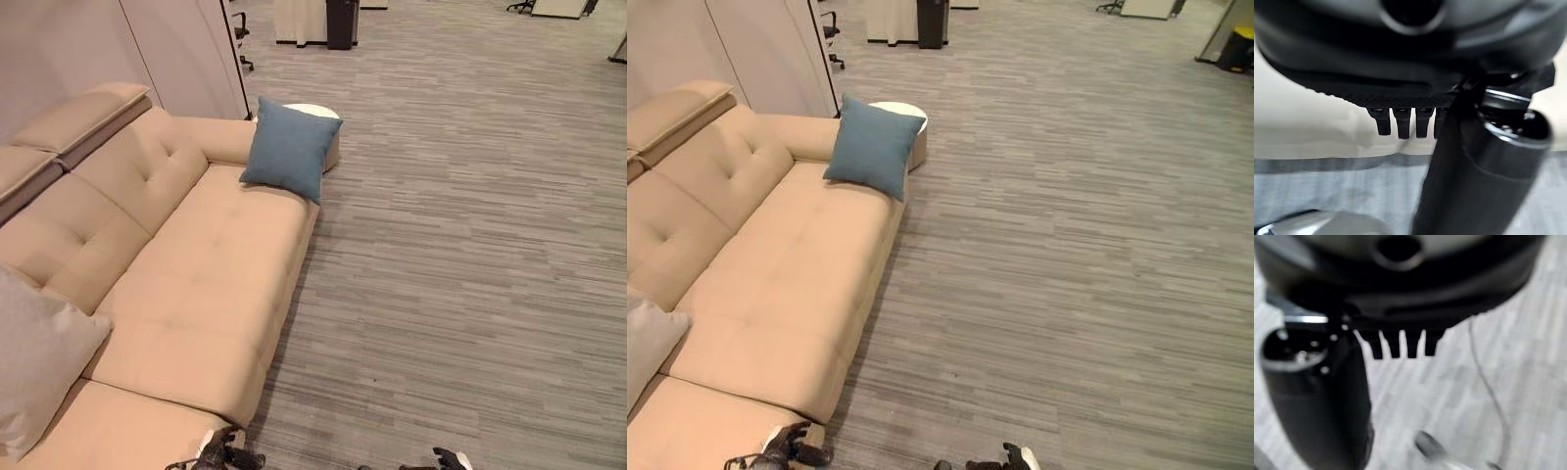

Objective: Pick up all the scattered cushions and arrange them neatly on the sofa.

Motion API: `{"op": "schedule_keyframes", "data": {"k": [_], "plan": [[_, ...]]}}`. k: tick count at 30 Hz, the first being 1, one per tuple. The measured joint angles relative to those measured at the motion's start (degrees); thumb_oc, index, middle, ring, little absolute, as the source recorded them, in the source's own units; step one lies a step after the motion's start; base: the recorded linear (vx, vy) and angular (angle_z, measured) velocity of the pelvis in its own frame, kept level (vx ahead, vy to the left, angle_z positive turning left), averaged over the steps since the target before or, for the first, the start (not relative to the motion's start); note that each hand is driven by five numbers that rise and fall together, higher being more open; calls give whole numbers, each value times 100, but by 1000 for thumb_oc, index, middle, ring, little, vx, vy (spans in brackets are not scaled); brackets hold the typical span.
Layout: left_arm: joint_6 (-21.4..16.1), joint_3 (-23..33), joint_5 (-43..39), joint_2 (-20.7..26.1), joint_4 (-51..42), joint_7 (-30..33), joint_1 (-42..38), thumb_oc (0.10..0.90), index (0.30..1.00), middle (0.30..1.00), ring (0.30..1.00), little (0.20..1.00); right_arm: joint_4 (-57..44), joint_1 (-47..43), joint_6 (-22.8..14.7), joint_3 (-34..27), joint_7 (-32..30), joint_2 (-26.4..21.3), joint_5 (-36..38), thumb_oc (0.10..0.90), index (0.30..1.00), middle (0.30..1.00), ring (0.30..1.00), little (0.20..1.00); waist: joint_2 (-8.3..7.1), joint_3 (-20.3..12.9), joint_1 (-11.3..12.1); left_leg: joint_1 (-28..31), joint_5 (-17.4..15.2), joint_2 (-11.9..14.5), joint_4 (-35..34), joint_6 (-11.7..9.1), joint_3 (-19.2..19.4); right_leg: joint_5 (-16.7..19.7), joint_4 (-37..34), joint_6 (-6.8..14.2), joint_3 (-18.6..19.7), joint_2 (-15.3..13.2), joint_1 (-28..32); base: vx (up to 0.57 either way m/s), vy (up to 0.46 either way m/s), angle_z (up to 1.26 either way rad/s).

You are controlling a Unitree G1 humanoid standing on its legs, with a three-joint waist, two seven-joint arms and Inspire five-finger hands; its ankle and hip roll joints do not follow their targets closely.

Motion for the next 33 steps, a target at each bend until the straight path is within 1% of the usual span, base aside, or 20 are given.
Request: {"op": "schedule_keyframes", "data": {"k": [1,2,4,7,8,11,12,14,17,19,22,24,25,26,27,28,29,30,32,33], "plan": [[-5,-39,-86,29,-80,6,-87,800,900,900,900,900,53,-157,43,0,-52,29,-14,800,900,900,900,900,-112,125,85,-254,-492,-206,-77,159,24,-90,-160,31,188,-13,239,381,-44,-37],[-21,-74,-108,28,-184,8,-119,800,900,900,900,900,64,-257,67,2,-58,10,-25,800,900,900,900,900,-211,268,139,-243,-682,-408,-755,146,9,-98,-226,46,321,-43,347,354,-24,-45],[-32,-106,-103,-11,-272,2,-193,800,900,900,900,900,42,-345,51,9,-79,-54,-30,800,900,900,900,900,-143,362,183,-353,-673,-660,-2397,117,23,-90,-582,109,357,41,622,294,6,-35],[-34,-117,-101,-107,-190,-2,-248,800,900,900,900,900,37,-364,56,20,-163,-132,-46,800,900,900,900,900,70,482,209,-319,-222,-902,-4823,-253,6,-275,-712,269,437,225,890,320,-13,-24],[-31,-101,-101,-122,-175,-3,-241,800,900,900,900,900,38,-359,62,17,-168,-147,-60,800,900,900,900,900,151,529,210,-310,-119,-909,-5227,-331,-9,-359,-710,293,495,305,999,312,-9,-36],[41,-20,-98,-83,-32,-1,46,800,900,900,900,900,34,-240,61,66,-163,-121,-133,800,900,900,900,900,306,502,389,-208,-12,-885,-5288,-421,-178,-608,-687,443,891,436,1368,227,3,-79],[100,70,-95,-45,-9,-1,390,800,900,900,900,900,9,-84,32,237,-158,-115,-250,800,900,900,900,900,173,425,406,-86,412,-987,-5064,117,-157,-885,-606,781,1071,355,1615,359,10,-89],[134,221,-93,36,47,-10,455,800,900,900,900,900,40,-49,27,244,-151,-35,-288,800,900,900,900,900,-146,422,404,102,459,-1242,-5002,344,-189,-1182,-208,1038,1026,46,1584,273,17,-44],[149,247,-85,171,182,-16,385,800,900,900,900,900,49,-94,35,230,-142,-11,-337,800,900,900,900,900,-402,355,435,320,145,-1437,-4898,783,-121,-1264,226,1200,954,-176,1580,260,49,-21],[141,295,-78,262,177,-18,191,800,900,900,900,900,59,-251,1,195,-97,-48,-470,800,900,900,900,900,-439,328,516,710,-104,-1430,-4800,944,-68,-1329,1312,1491,948,-256,1304,242,51,-32],[127,30,39,357,145,-18,-142,800,900,900,900,900,354,-542,-129,-20,165,-410,-395,800,900,900,900,900,-340,353,443,1045,-266,-1424,-4860,1084,-198,-1159,4237,2183,1040,-558,-56,168,64,15],[104,-177,68,427,114,-1,-250,800,900,900,900,900,279,-580,-109,5,212,-519,-341,800,900,900,900,900,-325,361,362,1247,-457,-1418,-4897,1200,-251,-1176,4913,2136,1114,-682,-875,195,29,15],[109,-182,67,425,126,-2,-246,800,900,900,900,900,256,-582,-110,47,230,-507,-328,800,900,900,900,900,-293,370,326,1334,-511,-1410,-4919,1179,-282,-1245,4843,1978,1039,-782,-1148,289,-39,19],[109,-180,68,367,148,-28,-179,800,900,900,900,900,259,-578,-110,137,247,-462,-316,800,900,900,900,900,-248,365,167,1459,-484,-1395,-4980,1133,-306,-1261,4089,1726,779,-911,-1365,320,-54,20],[109,-180,68,367,148,-28,-179,800,900,900,900,900,259,-578,-110,137,247,-462,-316,800,900,900,900,900,-248,365,167,1459,-484,-1395,-4980,1133,-306,-1261,4089,1726,779,-911,-1365,324,-54,27],[88,-180,66,234,175,-34,-173,800,900,900,900,900,274,-404,-76,238,321,-352,-295,800,900,900,900,900,-177,389,124,1692,-779,-1404,-4988,1011,-465,-1050,2942,1492,834,-847,-1667,374,-107,15],[117,-164,65,189,222,-41,-125,800,900,900,900,900,270,-413,-96,218,339,-282,-225,800,900,900,900,900,-174,407,52,1749,-776,-1388,-4958,1031,-467,-873,2310,1327,947,-732,-1661,376,-133,28],[123,-169,66,160,232,-56,-37,800,900,900,900,900,253,-404,-131,180,334,-256,-187,800,900,900,900,900,-128,427,-72,1818,-845,-1405,-4954,979,-552,-700,1936,1288,1029,-617,-1735,449,-165,19],[140,-105,66,72,405,-61,-31,800,900,900,900,900,207,-383,-198,129,346,-266,-156,800,900,900,900,900,-8,399,-155,1856,-1115,-1315,-4901,898,-792,-387,1193,1299,1641,-174,-1772,254,-120,47],[135,-73,65,29,481,-62,-31,800,900,900,900,900,225,-381,-193,110,346,-231,-108,800,900,900,900,900,33,432,-256,1966,-1136,-1296,-4837,830,-936,67,719,1155,1542,-54,-1692,329,-187,87]]}}
